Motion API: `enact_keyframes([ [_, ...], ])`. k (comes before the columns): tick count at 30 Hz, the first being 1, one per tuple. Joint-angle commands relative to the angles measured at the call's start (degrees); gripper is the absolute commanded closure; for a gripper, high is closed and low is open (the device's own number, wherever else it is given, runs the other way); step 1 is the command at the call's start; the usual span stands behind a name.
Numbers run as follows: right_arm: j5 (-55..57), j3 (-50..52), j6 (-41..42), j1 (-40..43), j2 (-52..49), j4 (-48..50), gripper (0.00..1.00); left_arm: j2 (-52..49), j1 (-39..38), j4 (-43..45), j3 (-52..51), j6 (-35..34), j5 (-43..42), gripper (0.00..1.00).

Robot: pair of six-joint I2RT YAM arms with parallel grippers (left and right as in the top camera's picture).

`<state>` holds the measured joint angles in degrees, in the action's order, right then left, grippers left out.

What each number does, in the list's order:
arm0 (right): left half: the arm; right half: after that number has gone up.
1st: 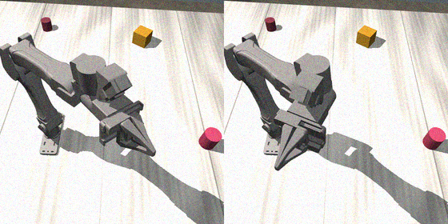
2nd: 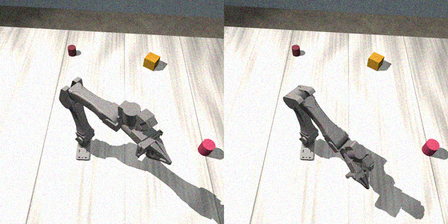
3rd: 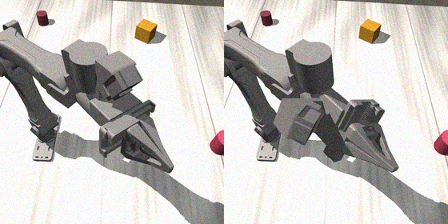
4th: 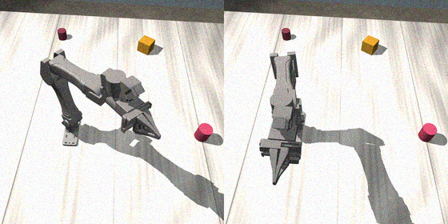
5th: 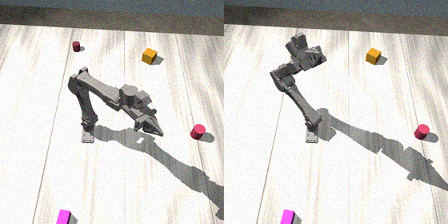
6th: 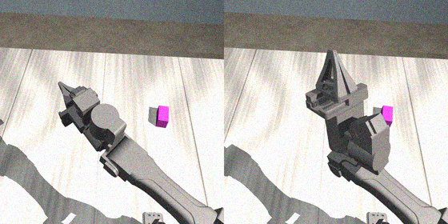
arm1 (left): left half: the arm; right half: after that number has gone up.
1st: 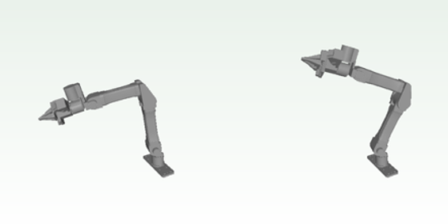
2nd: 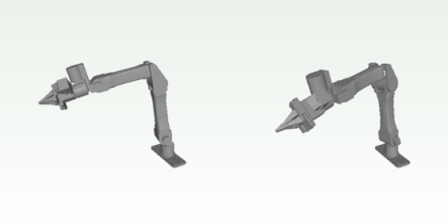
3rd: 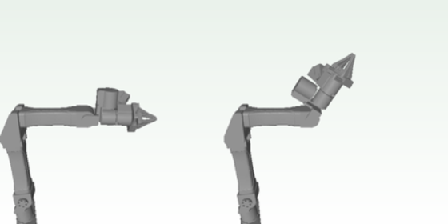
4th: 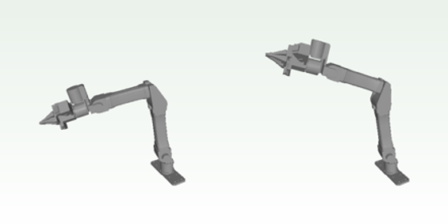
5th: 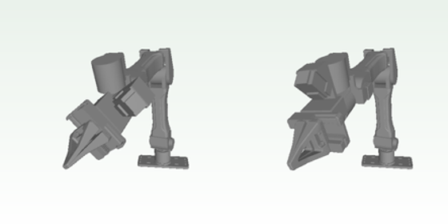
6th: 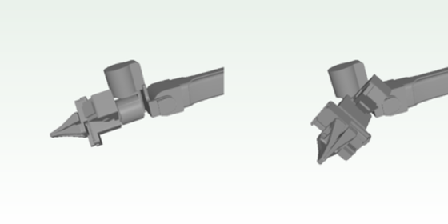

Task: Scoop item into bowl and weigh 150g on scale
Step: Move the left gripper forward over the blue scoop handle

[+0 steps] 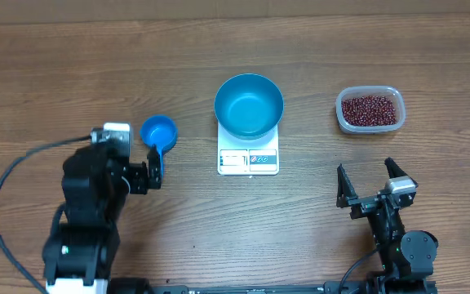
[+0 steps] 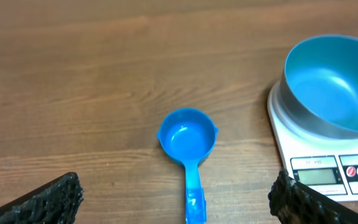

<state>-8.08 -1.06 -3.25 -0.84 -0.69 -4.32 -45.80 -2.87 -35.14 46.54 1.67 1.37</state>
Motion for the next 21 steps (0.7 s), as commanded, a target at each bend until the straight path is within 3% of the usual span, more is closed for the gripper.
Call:
enact_keyframes([
  [1,0.48,0.61,-0.24,-0.28,0.5,0.17,0.0,-3.98,0.35,-1.99,4.79,0.96,-1.03,0.0],
  [21,0.48,0.61,-0.24,-0.28,0.5,0.17,0.0,-25.29,0.35,-17.07,22.56,1.9,-1.46,0.01],
])
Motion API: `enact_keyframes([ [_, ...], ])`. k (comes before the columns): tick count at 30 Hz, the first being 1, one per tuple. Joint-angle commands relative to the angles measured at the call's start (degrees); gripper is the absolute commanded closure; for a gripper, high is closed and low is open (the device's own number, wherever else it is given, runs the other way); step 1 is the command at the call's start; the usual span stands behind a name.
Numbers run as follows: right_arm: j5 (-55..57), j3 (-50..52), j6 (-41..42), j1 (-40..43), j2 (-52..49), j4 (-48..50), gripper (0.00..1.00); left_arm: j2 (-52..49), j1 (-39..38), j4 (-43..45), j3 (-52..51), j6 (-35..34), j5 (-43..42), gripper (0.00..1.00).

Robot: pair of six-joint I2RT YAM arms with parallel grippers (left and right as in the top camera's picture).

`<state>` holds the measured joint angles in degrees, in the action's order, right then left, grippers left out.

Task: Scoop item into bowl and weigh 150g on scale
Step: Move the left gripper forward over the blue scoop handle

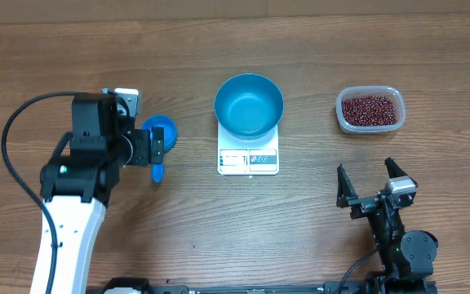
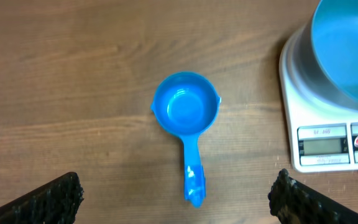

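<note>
A blue scoop lies empty on the table left of the scale, its handle pointing toward the near edge. My left gripper hovers open over that handle, one finger on each side, far apart and not touching it. The empty blue bowl stands on the white scale. A clear tub of red beans sits at the right. My right gripper rests open near the front right, holding nothing.
The scale's display and buttons face the near edge, close to my left gripper's right finger. A black cable loops out to the left of the left arm.
My left arm has moved away from the near edge, so its open gripper now hangs over the scoop's handle and looks more steeply down. Scoop, bowl and right arm are unmoved.
</note>
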<state>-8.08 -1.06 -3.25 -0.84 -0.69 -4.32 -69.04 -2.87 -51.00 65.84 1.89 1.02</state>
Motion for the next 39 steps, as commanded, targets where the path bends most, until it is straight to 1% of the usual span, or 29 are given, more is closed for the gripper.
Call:
enact_keyframes([
  [1,0.48,0.61,-0.24,-0.28,0.5,0.17,0.0,-3.04,0.35,-2.25,4.2,1.86,-1.11,0.0],
  [6,0.48,0.59,-0.24,-0.28,0.5,0.17,0.0,-8.22,0.35,-7.76,9.2,2.86,-1.11,0.0],
  [10,0.5,0.61,-0.24,-0.28,0.5,0.17,0.0,-10.75,0.35,-10.08,10.91,2.86,-1.07,0.0],
  [39,0.48,0.59,-0.24,-0.28,0.5,0.17,0.0,-11.96,0.35,-10.45,10.91,2.84,-0.48,0.0],
])
